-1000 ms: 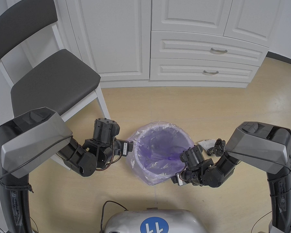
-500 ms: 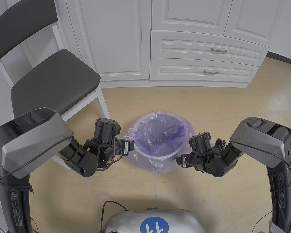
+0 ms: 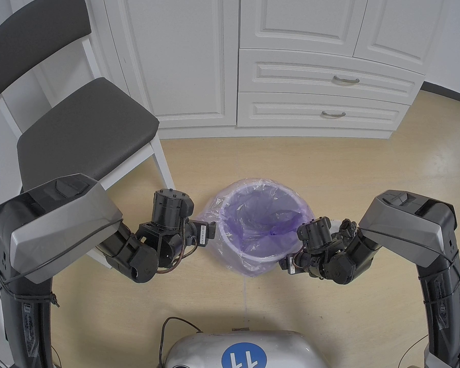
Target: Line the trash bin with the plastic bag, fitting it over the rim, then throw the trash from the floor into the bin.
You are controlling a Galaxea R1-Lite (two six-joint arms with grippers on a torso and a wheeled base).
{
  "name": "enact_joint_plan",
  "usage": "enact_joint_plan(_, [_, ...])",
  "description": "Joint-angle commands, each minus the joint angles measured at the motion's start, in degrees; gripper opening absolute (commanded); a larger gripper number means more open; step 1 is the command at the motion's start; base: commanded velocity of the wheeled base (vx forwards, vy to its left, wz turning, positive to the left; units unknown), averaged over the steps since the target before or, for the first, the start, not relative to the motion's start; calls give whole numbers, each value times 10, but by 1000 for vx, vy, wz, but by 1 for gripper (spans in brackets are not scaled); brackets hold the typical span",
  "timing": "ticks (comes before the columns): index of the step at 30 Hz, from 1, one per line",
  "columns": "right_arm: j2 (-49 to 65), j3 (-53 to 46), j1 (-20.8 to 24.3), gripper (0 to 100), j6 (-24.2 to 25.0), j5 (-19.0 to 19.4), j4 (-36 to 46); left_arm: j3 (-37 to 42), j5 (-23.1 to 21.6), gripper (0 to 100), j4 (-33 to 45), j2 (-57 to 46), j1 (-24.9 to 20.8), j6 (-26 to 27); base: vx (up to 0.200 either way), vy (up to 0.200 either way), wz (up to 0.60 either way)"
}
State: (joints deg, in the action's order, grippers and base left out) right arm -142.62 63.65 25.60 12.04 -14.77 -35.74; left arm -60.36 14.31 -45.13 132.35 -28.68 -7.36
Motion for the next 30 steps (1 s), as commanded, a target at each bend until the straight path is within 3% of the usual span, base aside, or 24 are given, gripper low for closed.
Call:
enact_joint_plan(1, [1,-1,-7,100,-9,-2,9,0,-1,100,0,4,-1,0,0,0,0])
enact_joint_plan(10, [-33,51,-10,100,-2,-28,76,-7,-1,100,-2,17,-1,-1,0,0,0])
enact_joint_plan(22, [-47,149,-21,100,64,-38,220,-55,0,100,8,56,26,-25,0,0,0])
enact_joint_plan(30, [-42,140,-23,100,64,-40,228,-49,-3,100,25,46,40,-23,0,0,0])
